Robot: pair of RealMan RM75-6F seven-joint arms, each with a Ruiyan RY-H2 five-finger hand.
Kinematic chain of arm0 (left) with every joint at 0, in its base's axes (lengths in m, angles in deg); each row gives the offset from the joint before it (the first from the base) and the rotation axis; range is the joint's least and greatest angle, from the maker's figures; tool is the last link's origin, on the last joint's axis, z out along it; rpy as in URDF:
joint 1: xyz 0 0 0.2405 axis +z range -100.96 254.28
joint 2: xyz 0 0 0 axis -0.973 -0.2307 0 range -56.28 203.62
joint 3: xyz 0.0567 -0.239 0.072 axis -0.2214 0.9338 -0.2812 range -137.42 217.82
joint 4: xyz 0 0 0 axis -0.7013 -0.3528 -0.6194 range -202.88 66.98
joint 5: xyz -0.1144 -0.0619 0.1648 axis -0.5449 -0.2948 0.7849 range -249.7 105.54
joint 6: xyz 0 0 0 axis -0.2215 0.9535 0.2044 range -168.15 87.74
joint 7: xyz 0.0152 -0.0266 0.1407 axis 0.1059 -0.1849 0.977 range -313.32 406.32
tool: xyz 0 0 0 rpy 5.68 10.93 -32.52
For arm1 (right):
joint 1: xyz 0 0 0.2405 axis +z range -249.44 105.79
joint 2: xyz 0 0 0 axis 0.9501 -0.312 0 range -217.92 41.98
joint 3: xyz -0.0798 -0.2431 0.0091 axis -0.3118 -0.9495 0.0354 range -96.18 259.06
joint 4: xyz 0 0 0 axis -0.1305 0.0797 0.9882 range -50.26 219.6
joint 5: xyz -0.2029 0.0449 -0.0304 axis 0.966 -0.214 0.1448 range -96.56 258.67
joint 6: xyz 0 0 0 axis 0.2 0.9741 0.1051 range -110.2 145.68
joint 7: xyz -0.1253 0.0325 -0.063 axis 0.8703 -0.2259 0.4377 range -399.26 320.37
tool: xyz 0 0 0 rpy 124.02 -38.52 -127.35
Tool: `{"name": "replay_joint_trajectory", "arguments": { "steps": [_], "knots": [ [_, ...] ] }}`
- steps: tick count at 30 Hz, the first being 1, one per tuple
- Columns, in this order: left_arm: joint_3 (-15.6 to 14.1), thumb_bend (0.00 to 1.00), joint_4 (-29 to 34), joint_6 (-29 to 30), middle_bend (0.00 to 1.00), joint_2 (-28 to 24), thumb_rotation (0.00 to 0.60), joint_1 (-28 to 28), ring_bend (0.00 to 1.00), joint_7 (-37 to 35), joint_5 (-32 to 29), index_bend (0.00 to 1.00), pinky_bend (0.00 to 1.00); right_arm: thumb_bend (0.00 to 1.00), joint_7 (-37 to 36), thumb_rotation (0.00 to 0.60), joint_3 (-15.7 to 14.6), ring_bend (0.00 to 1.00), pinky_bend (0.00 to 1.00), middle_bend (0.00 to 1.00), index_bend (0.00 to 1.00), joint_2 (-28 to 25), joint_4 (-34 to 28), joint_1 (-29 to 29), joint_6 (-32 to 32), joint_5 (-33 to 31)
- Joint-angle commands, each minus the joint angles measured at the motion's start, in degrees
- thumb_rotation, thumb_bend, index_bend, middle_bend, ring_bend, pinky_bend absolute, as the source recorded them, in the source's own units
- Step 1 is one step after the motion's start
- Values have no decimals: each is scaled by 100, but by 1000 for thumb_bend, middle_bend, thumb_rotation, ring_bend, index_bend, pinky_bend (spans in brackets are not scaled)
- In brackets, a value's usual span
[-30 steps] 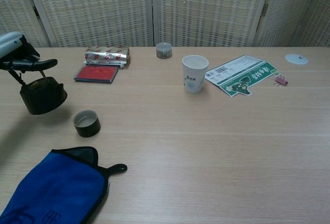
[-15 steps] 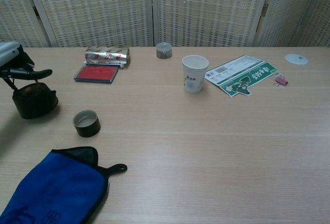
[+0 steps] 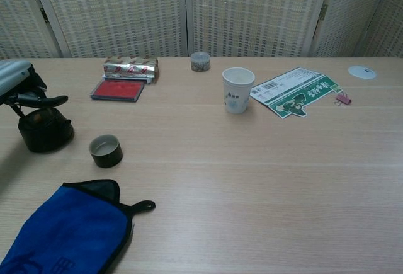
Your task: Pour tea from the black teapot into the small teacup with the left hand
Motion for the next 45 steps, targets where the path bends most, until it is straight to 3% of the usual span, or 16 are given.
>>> {"name": "replay_joint_trajectory", "arguments": {
  "steps": [1, 15, 18, 22, 24, 32, 37, 45],
  "knots": [
    [-6, 208, -1, -10, 1000, 2, 242, 8, 858, -11, 7, 984, 537, 143, -9, 600, -1, 268, 268, 326, 425, 5, 8, -2, -3, -8],
    [-39, 207, 193, 41, 806, -101, 221, 85, 617, 122, 58, 753, 525, 144, -43, 600, 1, 268, 268, 326, 425, 11, 34, 11, -10, 6],
    [-38, 207, 313, -28, 699, -168, 209, 104, 531, 186, 20, 670, 447, 144, -45, 600, -1, 268, 268, 326, 425, 11, 33, 6, 3, 12],
    [-16, 205, 661, -174, 418, -342, 167, 139, 224, 515, -107, 490, 193, 144, -51, 600, -6, 268, 268, 326, 425, 17, 39, 0, 18, 27],
    [10, 202, 867, -205, 341, -430, 150, 156, 166, 647, -168, 424, 124, 143, -49, 600, -8, 268, 268, 326, 425, 17, 38, 0, 20, 32],
    [307, 201, 2017, -304, 295, -887, 147, 264, 147, 1036, -673, 336, 91, 144, -51, 600, -9, 268, 268, 326, 425, 16, 36, 0, 15, 27],
    [407, 200, 2657, 82, 295, -1129, 233, 461, 147, 1034, -722, 341, 91, 143, -59, 600, -5, 268, 268, 326, 425, 2, 39, 8, 3, 23],
    [240, 200, 3993, 726, 295, -1677, 301, 983, 149, 1680, -826, 346, 91, 144, -76, 600, -35, 268, 268, 326, 425, 25, 75, 109, -151, 98]
  ]
}}
